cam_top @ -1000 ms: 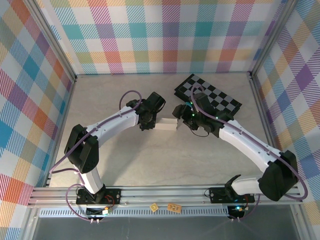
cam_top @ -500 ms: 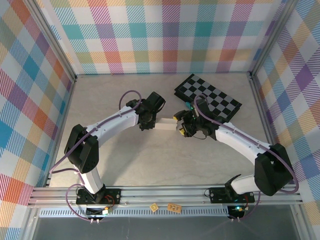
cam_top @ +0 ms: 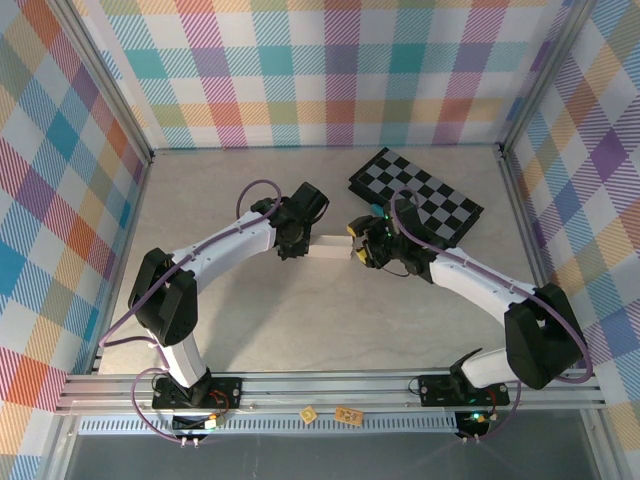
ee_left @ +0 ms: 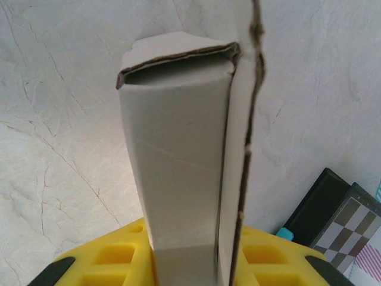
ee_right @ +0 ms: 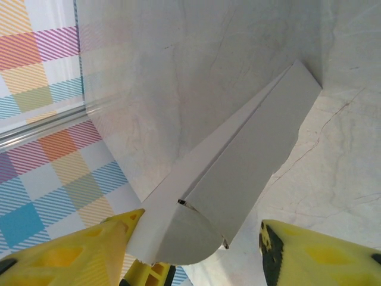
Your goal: Fold the paper box
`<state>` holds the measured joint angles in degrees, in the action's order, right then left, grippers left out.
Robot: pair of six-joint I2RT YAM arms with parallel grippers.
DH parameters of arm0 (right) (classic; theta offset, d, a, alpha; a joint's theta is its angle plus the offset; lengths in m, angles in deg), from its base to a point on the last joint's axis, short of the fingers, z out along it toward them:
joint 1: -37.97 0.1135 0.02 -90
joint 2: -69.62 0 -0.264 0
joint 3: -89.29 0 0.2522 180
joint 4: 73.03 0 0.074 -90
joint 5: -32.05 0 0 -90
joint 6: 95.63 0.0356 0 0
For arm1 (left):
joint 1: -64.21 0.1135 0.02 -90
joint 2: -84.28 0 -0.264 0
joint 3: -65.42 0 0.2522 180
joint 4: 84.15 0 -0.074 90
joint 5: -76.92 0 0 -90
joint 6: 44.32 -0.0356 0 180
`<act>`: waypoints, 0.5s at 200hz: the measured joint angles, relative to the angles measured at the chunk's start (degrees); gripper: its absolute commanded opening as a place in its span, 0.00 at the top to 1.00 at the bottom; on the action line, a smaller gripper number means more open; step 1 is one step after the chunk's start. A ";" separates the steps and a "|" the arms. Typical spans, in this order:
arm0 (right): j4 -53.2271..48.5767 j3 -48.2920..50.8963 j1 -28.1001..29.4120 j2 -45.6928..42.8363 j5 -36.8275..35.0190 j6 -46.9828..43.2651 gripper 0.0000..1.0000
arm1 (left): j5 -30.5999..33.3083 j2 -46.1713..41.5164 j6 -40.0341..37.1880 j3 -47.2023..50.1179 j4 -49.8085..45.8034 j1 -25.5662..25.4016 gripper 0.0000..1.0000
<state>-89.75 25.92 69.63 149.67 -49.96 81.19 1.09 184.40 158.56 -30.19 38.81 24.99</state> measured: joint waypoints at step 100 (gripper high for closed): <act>4.52 2.75 0.07 -0.04 0.26 4.46 0.47 | 0.00 0.02 0.00 0.00 0.00 0.04 0.74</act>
<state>-85.23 28.68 69.69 149.63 -49.70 85.65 1.09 184.42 158.56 -30.19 38.81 25.03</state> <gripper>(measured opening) 0.527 0.267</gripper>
